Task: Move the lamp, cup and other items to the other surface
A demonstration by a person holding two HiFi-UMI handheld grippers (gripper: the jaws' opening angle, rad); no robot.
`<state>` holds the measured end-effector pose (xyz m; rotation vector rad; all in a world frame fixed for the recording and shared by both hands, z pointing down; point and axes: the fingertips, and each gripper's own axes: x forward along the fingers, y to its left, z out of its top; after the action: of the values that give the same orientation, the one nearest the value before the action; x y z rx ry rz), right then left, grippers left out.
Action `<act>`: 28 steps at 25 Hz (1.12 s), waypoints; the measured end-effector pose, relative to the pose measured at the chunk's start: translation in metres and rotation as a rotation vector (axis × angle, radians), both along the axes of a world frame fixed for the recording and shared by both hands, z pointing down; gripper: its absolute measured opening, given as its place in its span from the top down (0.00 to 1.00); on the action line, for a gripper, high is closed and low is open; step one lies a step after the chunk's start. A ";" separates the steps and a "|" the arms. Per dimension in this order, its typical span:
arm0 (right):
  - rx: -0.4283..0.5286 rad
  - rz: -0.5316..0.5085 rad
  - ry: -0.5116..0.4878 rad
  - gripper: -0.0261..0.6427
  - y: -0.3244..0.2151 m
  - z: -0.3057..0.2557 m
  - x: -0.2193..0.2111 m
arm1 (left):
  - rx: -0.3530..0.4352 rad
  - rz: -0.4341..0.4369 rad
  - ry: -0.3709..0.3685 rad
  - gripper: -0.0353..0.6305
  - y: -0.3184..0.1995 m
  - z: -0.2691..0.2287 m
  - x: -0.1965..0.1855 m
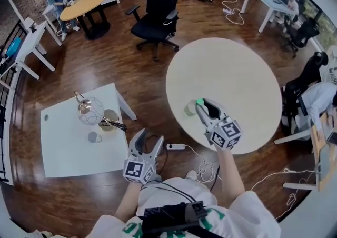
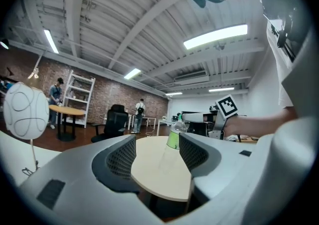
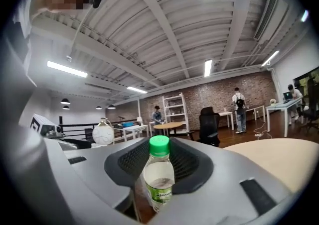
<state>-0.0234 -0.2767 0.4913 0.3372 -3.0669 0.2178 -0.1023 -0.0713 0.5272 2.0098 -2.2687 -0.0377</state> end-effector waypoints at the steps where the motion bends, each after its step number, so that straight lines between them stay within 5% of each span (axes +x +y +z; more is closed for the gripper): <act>1: -0.006 -0.044 0.004 0.74 0.018 0.001 -0.010 | 0.002 -0.028 0.002 0.56 0.009 0.000 -0.006; 14: -0.013 -0.605 0.070 0.74 0.239 0.053 -0.175 | -0.042 -0.460 0.054 0.56 0.179 0.037 -0.092; 28: 0.073 -0.879 0.141 0.74 0.417 0.096 -0.288 | -0.077 -0.768 0.079 0.56 0.337 0.043 -0.115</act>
<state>-0.3111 0.1400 0.5871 -0.9299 -2.7577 0.0312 -0.2177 0.2653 0.5701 0.9765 -2.7730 -0.0879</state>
